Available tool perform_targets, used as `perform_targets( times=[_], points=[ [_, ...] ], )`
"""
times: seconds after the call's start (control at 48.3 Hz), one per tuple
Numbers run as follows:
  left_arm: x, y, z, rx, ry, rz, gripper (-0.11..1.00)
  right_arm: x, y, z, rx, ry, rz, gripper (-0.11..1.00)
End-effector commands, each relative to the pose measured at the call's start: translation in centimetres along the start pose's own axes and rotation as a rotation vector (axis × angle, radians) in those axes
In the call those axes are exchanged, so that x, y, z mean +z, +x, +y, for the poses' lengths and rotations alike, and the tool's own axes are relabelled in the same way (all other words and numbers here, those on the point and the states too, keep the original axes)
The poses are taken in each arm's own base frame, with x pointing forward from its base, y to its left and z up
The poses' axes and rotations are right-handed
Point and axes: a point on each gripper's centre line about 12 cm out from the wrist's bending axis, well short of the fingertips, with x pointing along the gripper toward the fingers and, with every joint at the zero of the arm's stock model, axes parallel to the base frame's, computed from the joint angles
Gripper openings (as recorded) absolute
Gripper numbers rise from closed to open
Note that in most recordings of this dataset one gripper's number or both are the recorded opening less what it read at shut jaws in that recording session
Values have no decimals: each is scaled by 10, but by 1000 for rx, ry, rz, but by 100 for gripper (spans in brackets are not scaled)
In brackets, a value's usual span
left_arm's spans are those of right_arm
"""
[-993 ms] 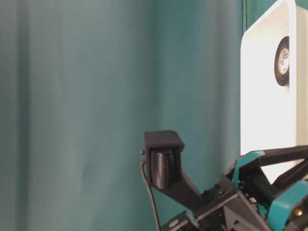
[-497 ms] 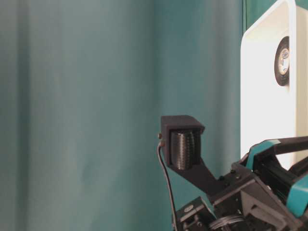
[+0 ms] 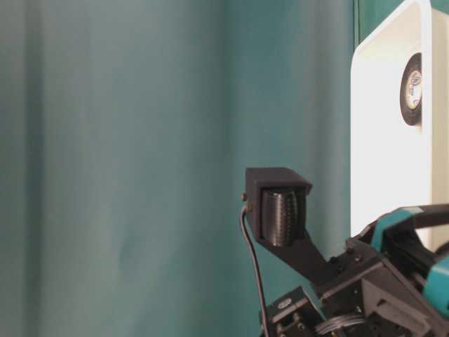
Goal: Put the tape into the white case with the left arm.
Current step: 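Move the left gripper to the teal roll and grip its hole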
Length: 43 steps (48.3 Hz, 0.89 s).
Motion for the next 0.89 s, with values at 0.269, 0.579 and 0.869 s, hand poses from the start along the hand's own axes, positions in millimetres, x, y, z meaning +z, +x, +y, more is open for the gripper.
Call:
perform_targets(
  times=[0.269, 0.579, 0.869],
  points=[
    [13, -11, 0, 2, 1, -41, 24, 5, 1, 0, 0, -2, -12, -9],
    [27, -34, -1, 0, 5, -65, 24, 5, 1, 0, 0, 0, -12, -9],
    [37, -71, -4, -9, 12, -64, 24, 4, 1, 0, 0, 0, -12, -9]
  ],
)
